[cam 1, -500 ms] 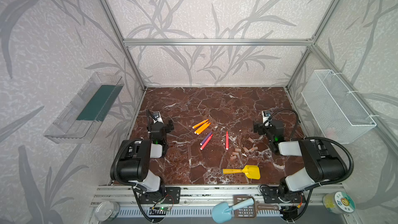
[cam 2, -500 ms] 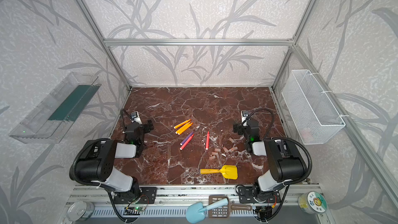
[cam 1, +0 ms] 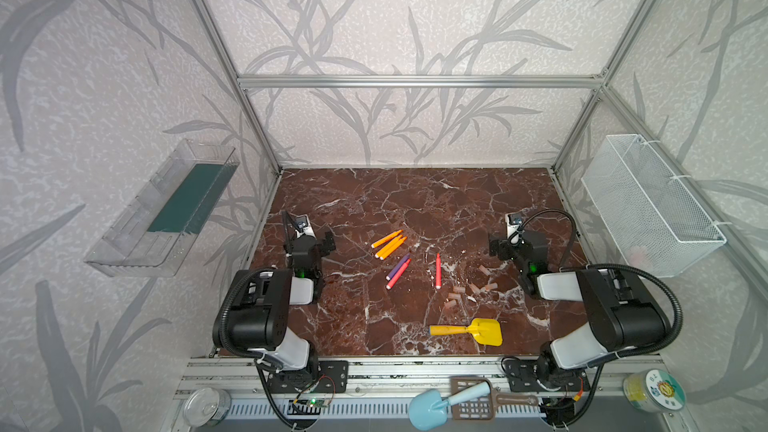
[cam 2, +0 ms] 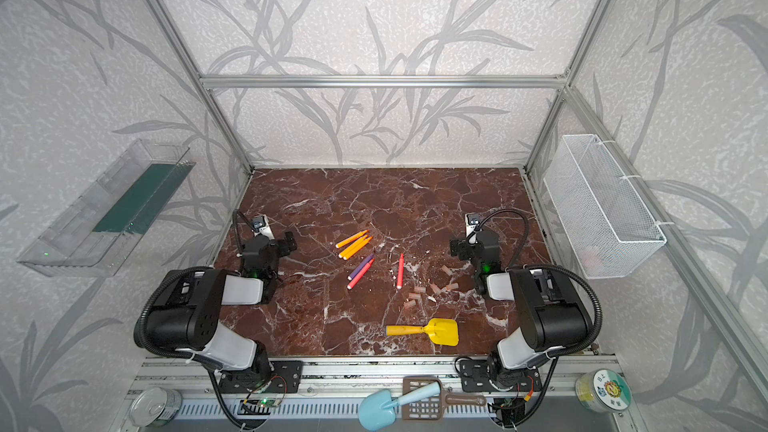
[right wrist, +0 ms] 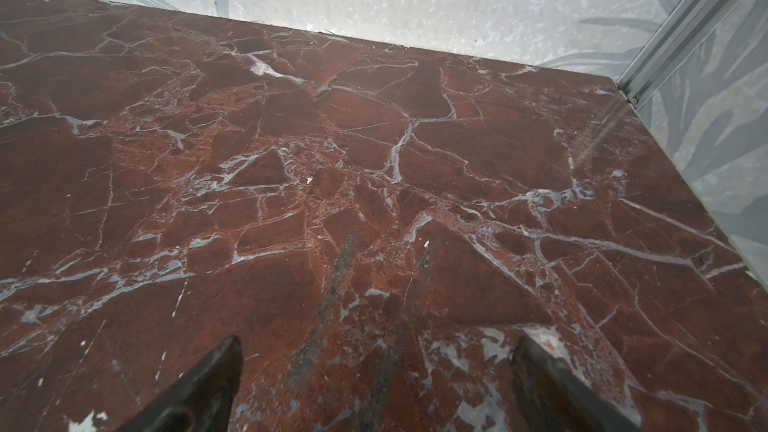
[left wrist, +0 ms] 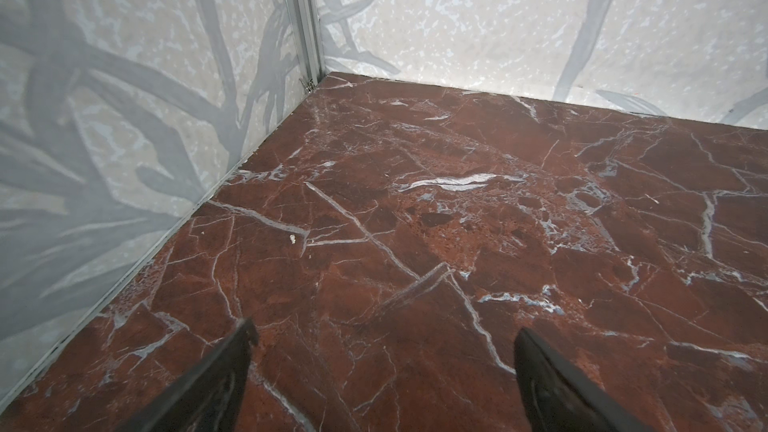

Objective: Insert the pens into the pen caps

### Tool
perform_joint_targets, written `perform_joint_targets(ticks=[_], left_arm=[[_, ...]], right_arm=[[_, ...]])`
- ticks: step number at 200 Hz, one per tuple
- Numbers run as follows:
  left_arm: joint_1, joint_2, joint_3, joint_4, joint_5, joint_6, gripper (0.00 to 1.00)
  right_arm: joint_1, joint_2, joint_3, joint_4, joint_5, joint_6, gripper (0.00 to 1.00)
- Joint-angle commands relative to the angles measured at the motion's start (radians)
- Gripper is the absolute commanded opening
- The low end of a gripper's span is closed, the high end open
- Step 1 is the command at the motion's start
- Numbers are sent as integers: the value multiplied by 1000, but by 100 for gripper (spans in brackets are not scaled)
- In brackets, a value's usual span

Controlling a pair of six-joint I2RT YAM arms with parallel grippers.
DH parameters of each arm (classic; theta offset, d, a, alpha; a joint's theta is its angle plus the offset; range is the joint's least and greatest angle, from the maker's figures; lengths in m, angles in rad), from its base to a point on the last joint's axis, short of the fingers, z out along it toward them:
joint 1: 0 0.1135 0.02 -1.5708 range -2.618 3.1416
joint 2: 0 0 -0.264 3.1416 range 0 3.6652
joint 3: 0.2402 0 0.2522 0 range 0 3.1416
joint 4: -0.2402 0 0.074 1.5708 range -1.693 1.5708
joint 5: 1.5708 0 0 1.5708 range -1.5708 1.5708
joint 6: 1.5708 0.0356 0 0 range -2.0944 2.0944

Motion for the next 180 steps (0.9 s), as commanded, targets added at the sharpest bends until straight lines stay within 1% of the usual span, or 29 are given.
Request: perform_joint_targets(ticks=[1, 65, 79, 86, 93, 103, 112, 125, 143, 153, 164, 172, 180], left_arm=[[-2, 8, 19, 4, -8, 24, 99], [-2, 8, 19, 5, -7, 25, 99], [-5, 7, 17, 8, -10, 26, 99], [-8, -7, 17, 0, -16, 28, 99], [-14, -41, 18, -28, -18, 38, 99], [-41, -100, 15, -76, -35, 65, 99], [-82, -151, 6, -105, -93, 89, 99], [-128, -199, -3, -113, -162, 128, 99], [-172, -255, -2, -145, -211, 150, 99], [-187, -305, 21, -221, -224, 113, 99], [-184, -365, 61, -353, -205, -10, 99], [-183, -394, 88, -425, -167, -72, 99], [-182, -410, 113, -475, -100, -113, 99]], right_arm=[[-2, -19, 20, -3, -6, -3, 99], [-2, -20, 20, -3, -7, -4, 99], [0, -27, 7, 32, -19, -11, 99], [4, -41, 0, 44, -21, -18, 99], [14, -67, -5, 28, 6, -24, 99], [26, -115, -7, -16, 49, -18, 99], [30, -166, 2, -78, 77, 1, 99], [31, -236, 43, -270, 123, 64, 99], [30, -307, 129, -529, 169, 143, 99], [31, -330, 165, -621, 185, 199, 99], [31, -351, 174, -638, 161, 244, 99], [31, -365, 170, -625, 134, 274, 99], [29, -379, 164, -602, 111, 310, 99]])
